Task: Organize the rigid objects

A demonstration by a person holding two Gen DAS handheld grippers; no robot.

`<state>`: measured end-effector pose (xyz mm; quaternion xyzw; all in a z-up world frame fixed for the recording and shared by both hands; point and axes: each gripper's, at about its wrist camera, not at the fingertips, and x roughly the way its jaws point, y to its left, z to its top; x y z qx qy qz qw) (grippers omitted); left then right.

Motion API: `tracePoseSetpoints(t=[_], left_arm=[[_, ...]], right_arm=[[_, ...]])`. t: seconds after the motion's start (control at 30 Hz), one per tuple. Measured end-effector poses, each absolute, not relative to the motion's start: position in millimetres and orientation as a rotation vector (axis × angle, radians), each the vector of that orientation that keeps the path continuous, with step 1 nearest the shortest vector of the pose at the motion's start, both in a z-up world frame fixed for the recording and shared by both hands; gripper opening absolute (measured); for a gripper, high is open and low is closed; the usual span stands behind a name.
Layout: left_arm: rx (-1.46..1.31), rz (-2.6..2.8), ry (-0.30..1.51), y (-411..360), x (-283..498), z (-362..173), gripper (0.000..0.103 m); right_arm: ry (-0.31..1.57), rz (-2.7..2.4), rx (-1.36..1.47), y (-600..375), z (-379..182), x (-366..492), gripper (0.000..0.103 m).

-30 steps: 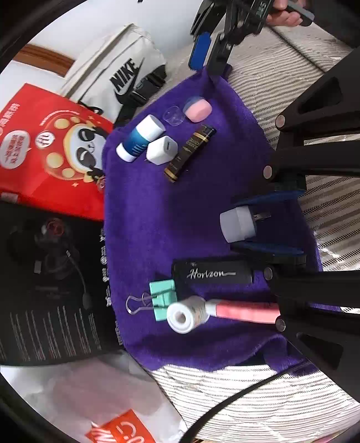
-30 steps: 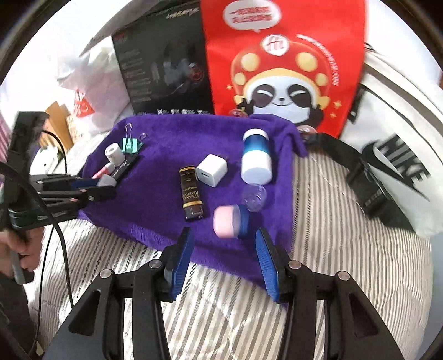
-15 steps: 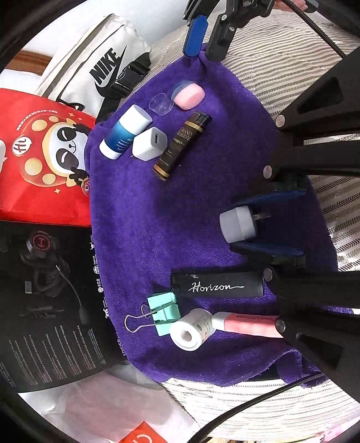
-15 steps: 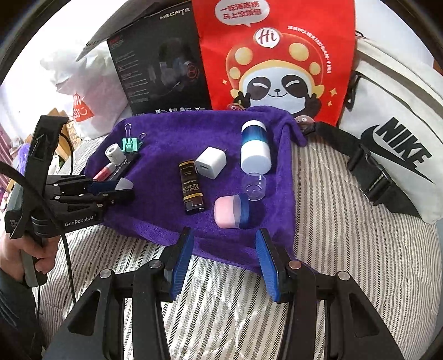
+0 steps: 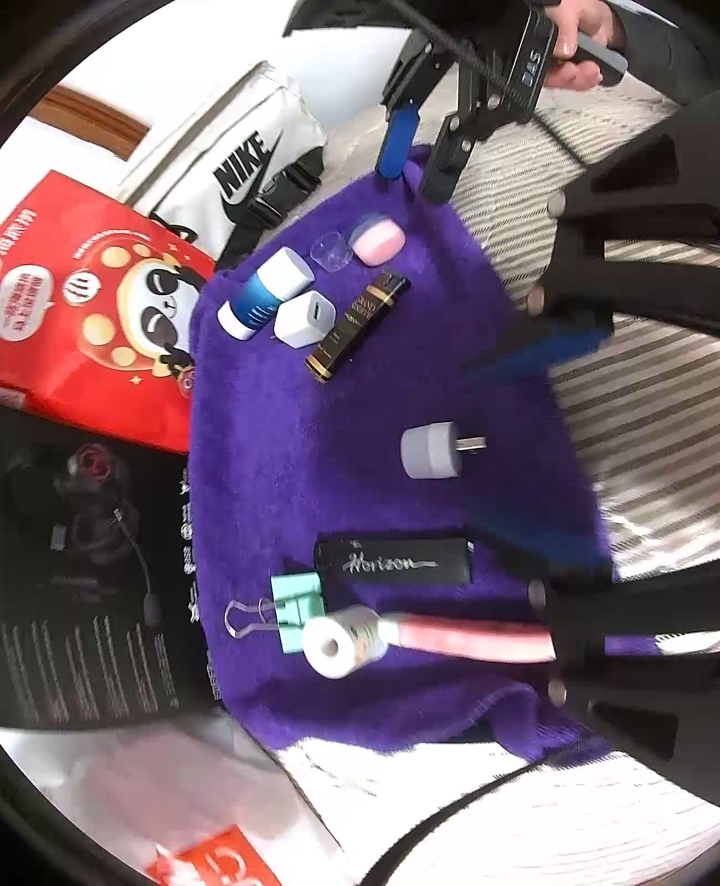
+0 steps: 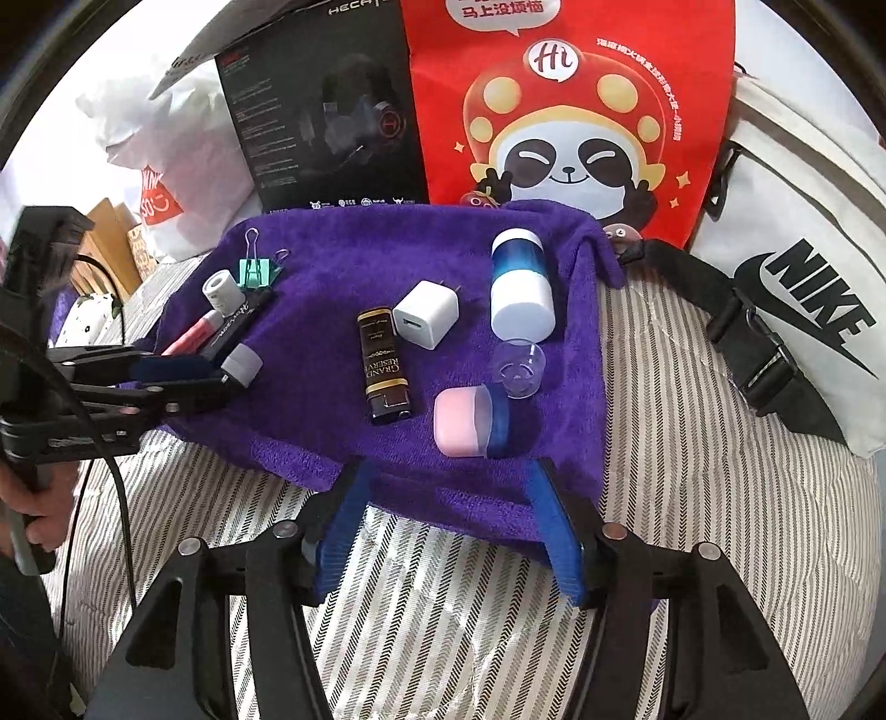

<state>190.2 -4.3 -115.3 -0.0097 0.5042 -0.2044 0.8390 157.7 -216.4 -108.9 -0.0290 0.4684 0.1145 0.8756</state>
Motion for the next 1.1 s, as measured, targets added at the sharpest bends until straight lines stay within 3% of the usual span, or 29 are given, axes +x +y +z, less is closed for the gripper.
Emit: tracePoseSetpoints(t=[0.1,0.17,0.43,0.5,0.63,1.1], left_arm=[[-0.027,-0.419,1.049,2,175,-104,0.073],[-0.016,-0.394,1.032,4,161,-95,0.081],[-0.028,-0.270,0.957,13,117,-60,0.095],[-0.004,-0.240,0.933,13,106,-51,0.095],[0.023,-0.172,0.893,11,84,-37,0.098],[0.036,-0.185,0.875,0,49,-18,0.100]], right_arm=[[0.976,0.231,-0.057,-215,-105,153,0.066],[0.983,0.218,-0.047,-213,-102,148,0.081],[0.997,0.152,-0.075,-202,-90,123,0.093],[0.991,0.137,-0.068,-200,-86,114,0.100],[0.972,0.079,-0.045,-197,-75,95,0.103],[0.949,0.016,0.006,-194,-40,48,0.103]])
